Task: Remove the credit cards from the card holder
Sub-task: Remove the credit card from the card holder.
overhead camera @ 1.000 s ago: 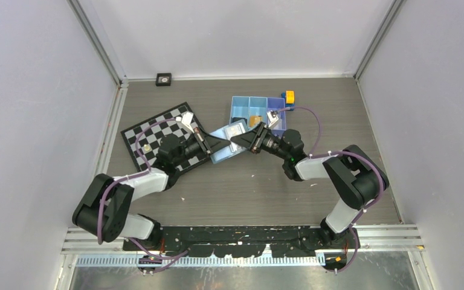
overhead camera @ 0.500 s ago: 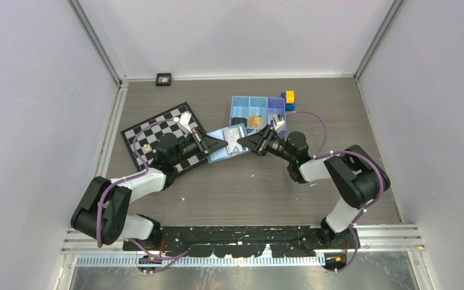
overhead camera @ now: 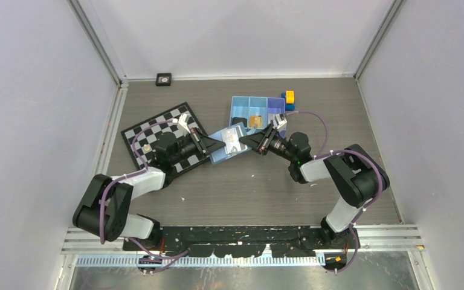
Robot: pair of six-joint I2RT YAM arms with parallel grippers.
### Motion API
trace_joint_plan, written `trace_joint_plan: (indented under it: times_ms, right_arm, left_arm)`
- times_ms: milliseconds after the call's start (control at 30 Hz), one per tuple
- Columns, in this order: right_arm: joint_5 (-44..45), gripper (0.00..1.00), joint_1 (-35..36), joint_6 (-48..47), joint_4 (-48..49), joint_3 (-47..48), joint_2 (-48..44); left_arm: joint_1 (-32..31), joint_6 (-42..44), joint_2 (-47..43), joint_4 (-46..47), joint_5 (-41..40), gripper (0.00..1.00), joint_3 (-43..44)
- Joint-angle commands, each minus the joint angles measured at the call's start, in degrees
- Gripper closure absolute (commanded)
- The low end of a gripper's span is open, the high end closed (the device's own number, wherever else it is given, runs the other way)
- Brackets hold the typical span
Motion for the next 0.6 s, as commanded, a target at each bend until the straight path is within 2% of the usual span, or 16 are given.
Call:
trace_joint_plan:
  times_ms: [0,67,200,333,467,567]
  right_arm:
    - [-1.6,0.68,0.3,2.3,7.2,0.8,1.6]
    - [-1.9,0.60,0.8,1.9,6.6,1.2,1.7]
    - [-2.5,0.59,1.8,1.1,5.3,2.2,1.7]
    - [-2.9,0.74,1.9,1.2,4.8,2.7,1.9]
    - [-2.8,0.98,1.9,1.0,3.4,2.9,1.4]
    - [-2.7,1.00,2.0,0.8,2.8,2.8,1.1]
  left_arm:
    - [0.2,-2.2,1.8,6.6,3.4,1.00,1.0]
    - [0.2,-2.7,2.6,7.5,3.9,1.00,1.2]
    - [0.2,-3.4,3.2,8.4,4.7,1.00,1.4]
    - [0.2,-3.7,3.4,8.8,4.8,1.00,1.4]
    - [0.3,-5.4,3.7,13.1,4.8,1.00,0.3]
    - [0.3,-7.3,4.5,18.5,5.5,0.96,-0.4]
